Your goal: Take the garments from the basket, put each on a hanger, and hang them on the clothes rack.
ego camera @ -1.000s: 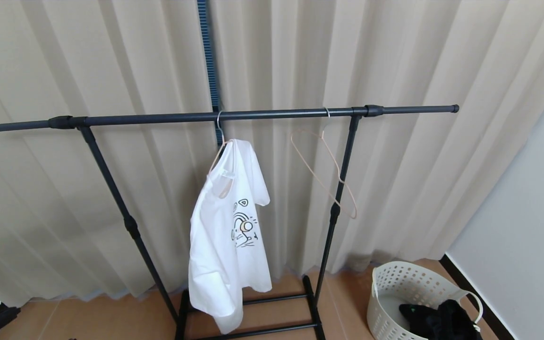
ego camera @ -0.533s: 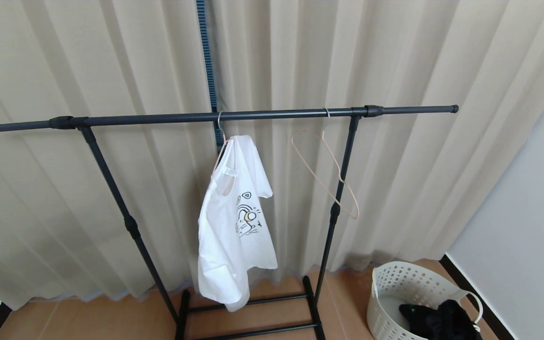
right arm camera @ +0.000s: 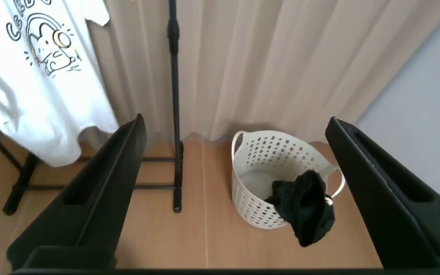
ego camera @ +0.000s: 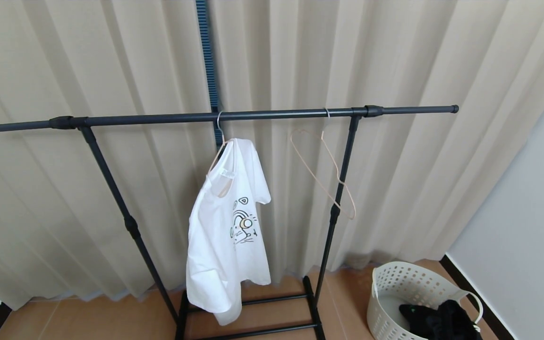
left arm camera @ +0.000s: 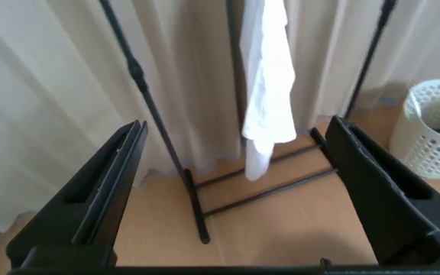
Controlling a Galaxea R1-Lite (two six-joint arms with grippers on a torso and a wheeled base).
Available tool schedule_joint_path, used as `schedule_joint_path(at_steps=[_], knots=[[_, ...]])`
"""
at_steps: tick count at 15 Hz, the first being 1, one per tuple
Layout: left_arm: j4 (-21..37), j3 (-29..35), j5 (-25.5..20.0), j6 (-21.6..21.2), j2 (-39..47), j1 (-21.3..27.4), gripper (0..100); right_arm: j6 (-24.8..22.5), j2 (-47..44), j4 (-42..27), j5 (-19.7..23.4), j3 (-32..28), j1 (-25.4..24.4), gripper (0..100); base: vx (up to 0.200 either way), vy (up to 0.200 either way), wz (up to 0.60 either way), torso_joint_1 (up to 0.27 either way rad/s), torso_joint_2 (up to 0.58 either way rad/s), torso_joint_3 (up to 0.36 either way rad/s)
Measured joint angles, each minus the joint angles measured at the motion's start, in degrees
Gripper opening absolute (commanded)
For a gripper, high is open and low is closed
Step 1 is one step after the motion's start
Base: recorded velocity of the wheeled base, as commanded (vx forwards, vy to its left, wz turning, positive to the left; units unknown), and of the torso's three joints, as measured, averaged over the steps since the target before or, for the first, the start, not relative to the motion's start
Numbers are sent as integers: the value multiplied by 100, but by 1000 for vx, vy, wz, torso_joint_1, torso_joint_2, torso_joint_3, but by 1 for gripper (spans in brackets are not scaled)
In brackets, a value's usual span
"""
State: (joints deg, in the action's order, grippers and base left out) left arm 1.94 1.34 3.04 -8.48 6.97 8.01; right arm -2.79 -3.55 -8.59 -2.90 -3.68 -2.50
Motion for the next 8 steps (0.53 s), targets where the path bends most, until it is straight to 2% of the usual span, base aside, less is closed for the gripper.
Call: schedule_joint_path(at_steps=[2,6,8], knots=[[-13,-35,-4,263,-105,-77,100,20,204,1,-11,5,138,100,0,0,0,0,0,0],[-17,-44,286,296,-166,-134,100,26,341,9,-18,10,195,100,0,0,0,0,0,0],[-30,-46,273,176,-194,-451,100,26,355,4,-18,10,199,100,0,0,0,0,0,0]])
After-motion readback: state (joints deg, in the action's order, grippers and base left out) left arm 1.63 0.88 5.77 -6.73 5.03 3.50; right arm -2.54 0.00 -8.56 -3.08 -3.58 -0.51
